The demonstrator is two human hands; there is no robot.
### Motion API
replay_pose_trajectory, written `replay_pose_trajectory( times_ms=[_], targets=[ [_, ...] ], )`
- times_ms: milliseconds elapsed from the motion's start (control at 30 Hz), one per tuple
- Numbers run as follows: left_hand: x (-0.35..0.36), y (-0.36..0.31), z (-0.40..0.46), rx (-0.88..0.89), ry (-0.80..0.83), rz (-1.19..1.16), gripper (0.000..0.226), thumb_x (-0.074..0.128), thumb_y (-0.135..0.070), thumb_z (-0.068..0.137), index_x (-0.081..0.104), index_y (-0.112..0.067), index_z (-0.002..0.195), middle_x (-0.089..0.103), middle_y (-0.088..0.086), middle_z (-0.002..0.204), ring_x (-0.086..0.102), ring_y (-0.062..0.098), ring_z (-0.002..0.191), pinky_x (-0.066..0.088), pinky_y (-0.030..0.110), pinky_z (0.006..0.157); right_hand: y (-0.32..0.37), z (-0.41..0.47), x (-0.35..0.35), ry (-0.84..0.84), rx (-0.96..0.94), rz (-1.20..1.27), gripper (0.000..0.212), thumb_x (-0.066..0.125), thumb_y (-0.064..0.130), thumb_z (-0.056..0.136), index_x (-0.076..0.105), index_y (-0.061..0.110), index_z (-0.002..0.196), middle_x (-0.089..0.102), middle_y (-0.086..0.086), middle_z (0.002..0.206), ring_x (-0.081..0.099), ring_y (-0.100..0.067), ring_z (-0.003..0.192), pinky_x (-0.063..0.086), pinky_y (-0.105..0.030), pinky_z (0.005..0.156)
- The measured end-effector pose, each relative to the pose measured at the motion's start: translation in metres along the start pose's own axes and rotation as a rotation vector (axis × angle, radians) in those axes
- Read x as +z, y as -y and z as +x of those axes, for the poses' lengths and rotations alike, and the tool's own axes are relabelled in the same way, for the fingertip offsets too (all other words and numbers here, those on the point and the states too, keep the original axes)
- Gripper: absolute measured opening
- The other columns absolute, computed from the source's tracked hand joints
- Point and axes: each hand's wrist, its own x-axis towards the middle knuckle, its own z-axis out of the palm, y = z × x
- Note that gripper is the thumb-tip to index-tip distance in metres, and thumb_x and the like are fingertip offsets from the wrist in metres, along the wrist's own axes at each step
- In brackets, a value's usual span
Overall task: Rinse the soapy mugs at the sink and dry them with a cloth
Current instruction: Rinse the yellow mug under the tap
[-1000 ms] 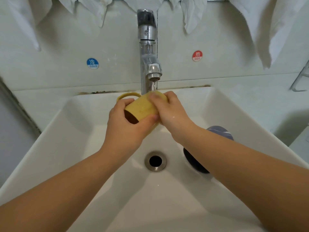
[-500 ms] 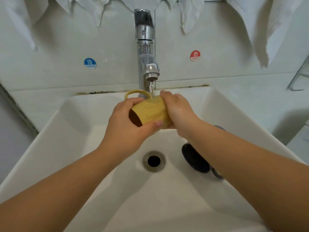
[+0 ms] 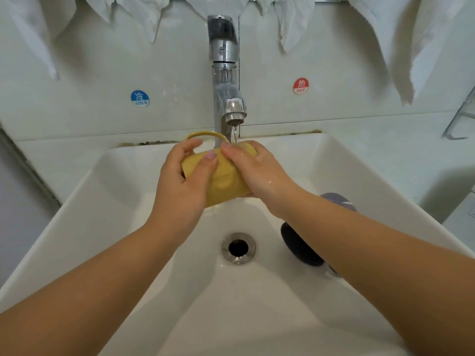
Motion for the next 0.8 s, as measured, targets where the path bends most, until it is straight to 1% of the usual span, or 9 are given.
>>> replay_pose_trajectory(
  times_ms=[133, 200, 267, 300, 367, 433, 533, 700, 800],
  targets=[
    [0.002, -0.003, -0.002, -0.009, -0.049, 0.081, 0.04, 0.058, -0.038, 0.094, 0.035, -0.046, 0.126, 0.033, -0.004, 0.139, 0.043, 0.007, 0.121, 0.041, 0.032, 0.102, 0.0, 0.005, -0.007, 0.096, 0.094, 0.067, 0.041, 0.064, 0.042, 0.087, 0.052, 0.023, 0.121, 0.062, -0.003, 0.114, 0.065, -0.02, 0.096, 0.058, -0.036, 0.074],
    [0.002, -0.004, 0.0, -0.173, -0.09, 0.033, 0.052, 0.066, -0.046, 0.084, 0.031, -0.039, 0.122, 0.034, -0.002, 0.14, 0.046, 0.017, 0.122, 0.046, 0.041, 0.1, 0.001, 0.008, -0.013, 0.167, 0.166, 0.11, 0.057, 0.073, 0.043, 0.078, 0.052, 0.019, 0.125, 0.063, -0.007, 0.117, 0.066, -0.023, 0.096, 0.058, -0.037, 0.071],
    [-0.002, -0.002, 0.006, -0.416, -0.05, -0.04, 0.064, 0.071, -0.057, 0.075, 0.041, -0.026, 0.122, 0.049, 0.0, 0.131, 0.057, 0.02, 0.111, 0.054, 0.046, 0.089, 0.002, 0.01, -0.019, 0.225, 0.205, 0.108, 0.074, 0.078, 0.043, 0.064, 0.052, 0.014, 0.126, 0.064, -0.01, 0.117, 0.066, -0.025, 0.093, 0.055, -0.036, 0.066],
    [-0.004, -0.002, 0.008, -0.52, 0.015, -0.07, 0.067, 0.072, -0.06, 0.072, 0.048, -0.021, 0.122, 0.056, 0.001, 0.124, 0.061, 0.021, 0.106, 0.057, 0.045, 0.08, 0.003, 0.011, -0.023, 0.237, 0.207, 0.082, 0.071, 0.08, 0.041, 0.063, 0.053, 0.013, 0.123, 0.064, -0.009, 0.115, 0.066, -0.025, 0.092, 0.054, -0.035, 0.066],
    [-0.009, 0.001, 0.011, -0.624, 0.12, -0.157, 0.059, 0.073, -0.055, 0.073, 0.058, -0.02, 0.118, 0.064, 0.001, 0.113, 0.066, 0.021, 0.098, 0.059, 0.039, 0.068, 0.004, 0.011, -0.031, 0.25, 0.198, 0.013, 0.042, 0.077, 0.036, 0.074, 0.057, 0.017, 0.106, 0.062, -0.002, 0.105, 0.061, -0.021, 0.092, 0.052, -0.035, 0.068],
    [-0.013, 0.003, 0.015, -0.639, 0.12, -0.249, 0.039, 0.072, -0.044, 0.079, 0.062, -0.023, 0.11, 0.064, 0.001, 0.107, 0.066, 0.02, 0.092, 0.057, 0.035, 0.068, 0.006, 0.012, -0.039, 0.259, 0.18, 0.003, 0.013, 0.066, 0.033, 0.086, 0.061, 0.022, 0.093, 0.06, 0.003, 0.098, 0.057, -0.018, 0.094, 0.049, -0.036, 0.075],
    [-0.015, 0.003, 0.017, -0.648, 0.089, -0.311, 0.02, 0.069, -0.033, 0.084, 0.059, -0.023, 0.098, 0.061, 0.003, 0.101, 0.061, 0.019, 0.088, 0.053, 0.032, 0.075, 0.006, 0.013, -0.04, 0.263, 0.093, 0.017, 0.005, 0.064, 0.023, 0.09, 0.065, 0.02, 0.086, 0.066, 0.005, 0.088, 0.061, -0.014, 0.088, 0.051, -0.034, 0.084],
    [-0.011, 0.007, 0.017, -0.635, 0.109, -0.303, 0.026, 0.07, -0.034, 0.083, 0.057, -0.021, 0.102, 0.061, 0.005, 0.109, 0.06, 0.022, 0.098, 0.054, 0.035, 0.083, 0.004, 0.008, -0.023, 0.118, -0.075, -0.249, 0.027, 0.066, 0.03, 0.089, 0.053, 0.015, 0.07, 0.054, 0.002, 0.064, 0.053, -0.011, 0.06, 0.049, -0.024, 0.063],
    [-0.01, 0.012, 0.02, -0.621, 0.072, -0.274, 0.045, 0.072, -0.035, 0.082, 0.053, -0.015, 0.118, 0.061, 0.006, 0.114, 0.061, 0.022, 0.101, 0.055, 0.036, 0.084, 0.0, 0.005, -0.012, -0.017, -0.187, -0.397, 0.043, 0.054, 0.037, 0.096, 0.044, 0.015, 0.061, 0.044, 0.0, 0.057, 0.043, -0.013, 0.053, 0.04, -0.028, 0.057]
  ],
)
